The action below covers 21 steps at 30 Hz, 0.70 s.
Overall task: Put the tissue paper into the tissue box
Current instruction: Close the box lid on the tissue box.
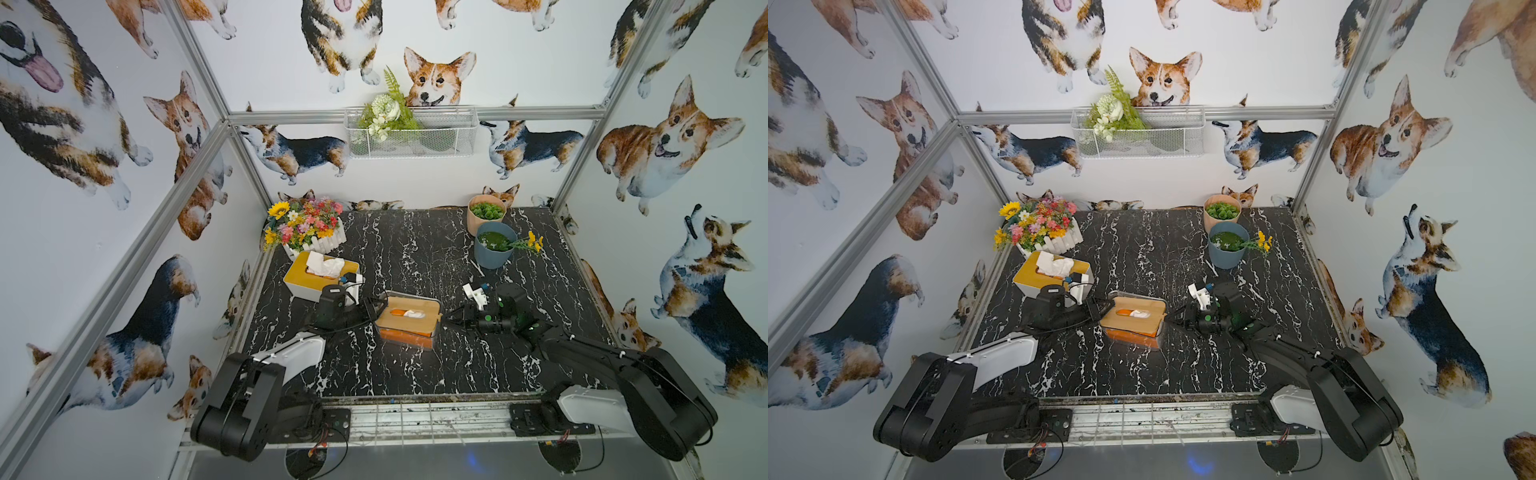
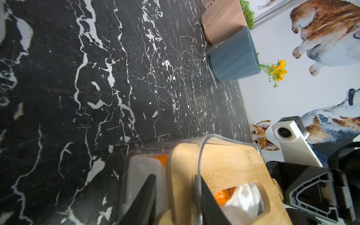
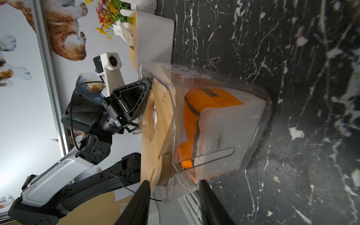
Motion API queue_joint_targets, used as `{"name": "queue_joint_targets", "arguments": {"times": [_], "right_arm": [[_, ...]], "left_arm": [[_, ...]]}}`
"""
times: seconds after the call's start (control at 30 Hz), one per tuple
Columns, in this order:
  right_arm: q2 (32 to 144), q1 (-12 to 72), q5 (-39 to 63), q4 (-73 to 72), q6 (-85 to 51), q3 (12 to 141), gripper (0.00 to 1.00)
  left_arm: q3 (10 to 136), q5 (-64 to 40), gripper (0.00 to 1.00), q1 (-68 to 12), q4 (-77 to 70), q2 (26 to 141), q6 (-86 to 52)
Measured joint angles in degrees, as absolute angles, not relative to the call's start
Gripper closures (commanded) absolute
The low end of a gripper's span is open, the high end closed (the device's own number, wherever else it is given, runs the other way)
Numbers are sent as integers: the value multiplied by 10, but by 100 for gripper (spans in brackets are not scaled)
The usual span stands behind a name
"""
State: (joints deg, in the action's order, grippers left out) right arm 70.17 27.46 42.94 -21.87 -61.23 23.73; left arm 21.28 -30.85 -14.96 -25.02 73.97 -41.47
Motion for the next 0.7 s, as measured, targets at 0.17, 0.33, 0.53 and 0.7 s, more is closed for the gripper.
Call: {"name": "queue_joint_targets", "arguments": {"times": [0.17, 0.33, 0.53, 0.7], "right_arm": [[717, 290, 421, -240, -627, 244, 56], [721, 294, 418, -252, -629, 249, 56], [741, 295, 415, -259, -629, 252, 56], [761, 295, 410, -269, -628, 252, 57]], "left_arm": [[214, -309, 64, -150, -247, 739, -411], [214, -305, 64, -150, -238, 731, -411], [213, -305, 62, -149, -230, 721, -420], [213, -311, 54, -149, -237, 721, -426]]}}
